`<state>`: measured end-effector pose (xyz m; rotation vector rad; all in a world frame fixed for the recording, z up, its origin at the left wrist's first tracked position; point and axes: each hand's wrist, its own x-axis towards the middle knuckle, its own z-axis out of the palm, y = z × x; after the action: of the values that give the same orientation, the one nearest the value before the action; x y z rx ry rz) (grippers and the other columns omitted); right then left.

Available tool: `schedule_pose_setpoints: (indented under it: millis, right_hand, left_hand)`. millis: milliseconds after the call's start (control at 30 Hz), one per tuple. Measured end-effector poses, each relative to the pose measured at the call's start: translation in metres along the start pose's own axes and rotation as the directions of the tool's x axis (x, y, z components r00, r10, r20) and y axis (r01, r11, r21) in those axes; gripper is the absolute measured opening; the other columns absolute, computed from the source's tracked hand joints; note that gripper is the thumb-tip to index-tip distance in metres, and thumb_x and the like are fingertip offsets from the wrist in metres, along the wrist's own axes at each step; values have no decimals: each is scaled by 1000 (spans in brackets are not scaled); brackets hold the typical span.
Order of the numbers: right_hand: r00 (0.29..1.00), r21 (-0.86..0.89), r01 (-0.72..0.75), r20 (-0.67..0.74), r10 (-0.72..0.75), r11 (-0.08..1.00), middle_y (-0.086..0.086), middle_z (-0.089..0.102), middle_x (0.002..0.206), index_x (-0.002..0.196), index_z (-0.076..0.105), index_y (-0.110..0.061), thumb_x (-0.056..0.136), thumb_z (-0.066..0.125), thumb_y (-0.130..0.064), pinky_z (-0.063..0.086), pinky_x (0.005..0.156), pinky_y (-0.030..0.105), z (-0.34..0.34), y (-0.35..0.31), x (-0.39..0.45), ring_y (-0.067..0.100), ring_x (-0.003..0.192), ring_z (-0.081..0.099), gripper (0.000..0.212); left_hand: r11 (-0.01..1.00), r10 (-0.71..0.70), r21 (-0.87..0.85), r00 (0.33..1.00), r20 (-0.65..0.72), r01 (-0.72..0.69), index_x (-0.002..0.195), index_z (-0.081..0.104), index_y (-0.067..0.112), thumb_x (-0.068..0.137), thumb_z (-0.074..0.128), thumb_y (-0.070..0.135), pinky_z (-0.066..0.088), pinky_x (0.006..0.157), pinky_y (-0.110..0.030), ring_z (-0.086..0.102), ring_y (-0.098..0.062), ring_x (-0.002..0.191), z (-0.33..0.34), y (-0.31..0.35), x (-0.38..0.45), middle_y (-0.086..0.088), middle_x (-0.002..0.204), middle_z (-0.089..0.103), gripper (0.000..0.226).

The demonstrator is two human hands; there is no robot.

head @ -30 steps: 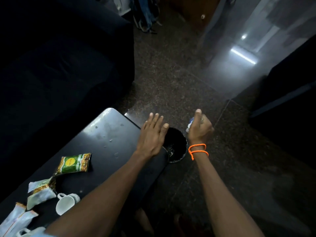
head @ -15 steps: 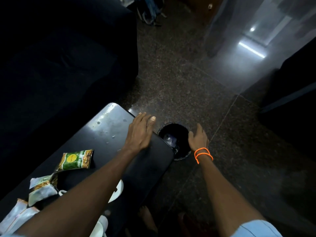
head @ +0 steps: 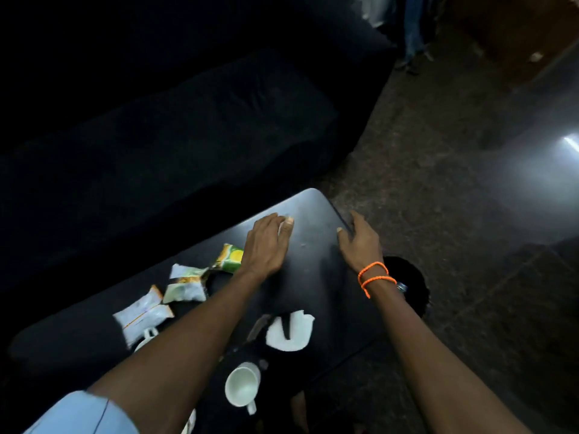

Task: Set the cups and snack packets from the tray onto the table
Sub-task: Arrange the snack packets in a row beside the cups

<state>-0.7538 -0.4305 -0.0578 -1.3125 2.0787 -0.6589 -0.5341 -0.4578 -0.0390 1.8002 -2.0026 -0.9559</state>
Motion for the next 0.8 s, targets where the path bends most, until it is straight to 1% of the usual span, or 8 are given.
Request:
schedule_pose_setpoints:
  millis: [67,167,333,433,500,600,700,800]
  right_hand:
    - [996,-10,65,65,-64,998,18,57,139,145,46,-8,90,62,-24,45,107,42,27,-39,2,35,126,56,58]
    - [968,-48,174,190,-162,984,13,59,137,146,44,-14,92,58,-31,48,103,46,72,-94,-5,32,122,59,59]
    - [856,-90,374,416,-306,923,12,65,128,139,51,-16,90,62,-32,51,98,42,153,-166,-39,29,115,63,53]
    - [777,-96,455,530,-341,885,10,68,122,132,58,-16,87,65,-30,54,94,41,200,-199,-62,27,110,65,48]
    - [714,-119,521,603,-356,845,10,70,117,127,62,-15,86,66,-27,54,92,39,229,-218,-76,27,106,67,44]
    - [614,-163,641,696,-373,750,10,71,114,122,66,-15,82,68,-23,53,90,36,268,-239,-93,29,104,67,41]
    - [508,-194,741,787,-349,642,11,69,120,128,64,-18,78,73,-21,51,97,36,302,-255,-106,30,113,63,50]
    - [417,-225,820,865,-280,526,11,65,129,137,56,-23,74,80,-21,50,101,39,328,-265,-118,29,121,59,68]
  left_hand:
    - [998,-60,-20,997,-50,59,107,67,7,110,35,40,43,104,-47,58,-35,118,-29,-28,-7,-15,117,68,46]
    - [987,-158,-52,977,-142,152,101,65,3,110,33,43,45,100,-48,59,-37,113,-71,-71,-27,-18,112,68,52]
    - [960,-279,-112,916,-288,257,76,49,15,110,33,42,47,87,-46,60,-37,97,-128,-147,-73,-11,89,63,46]
    - [927,-375,-128,868,-326,353,71,44,18,110,34,43,44,81,-44,60,-36,93,-154,-198,-102,-10,84,62,47]
    - [890,-455,-151,831,-319,430,77,53,14,110,38,41,47,84,-46,62,-39,98,-167,-232,-119,-16,94,68,45]
    - [807,-590,-204,769,-246,554,102,70,6,106,48,39,50,94,-46,64,-38,111,-176,-277,-142,-18,111,72,40]
    - [697,-713,-238,689,-133,676,119,70,7,99,60,40,51,98,-39,63,-37,120,-179,-311,-159,-17,126,70,40]
    - [595,-782,-276,623,15,755,132,66,15,92,68,46,47,102,-34,60,-31,128,-175,-332,-171,-10,139,65,50]
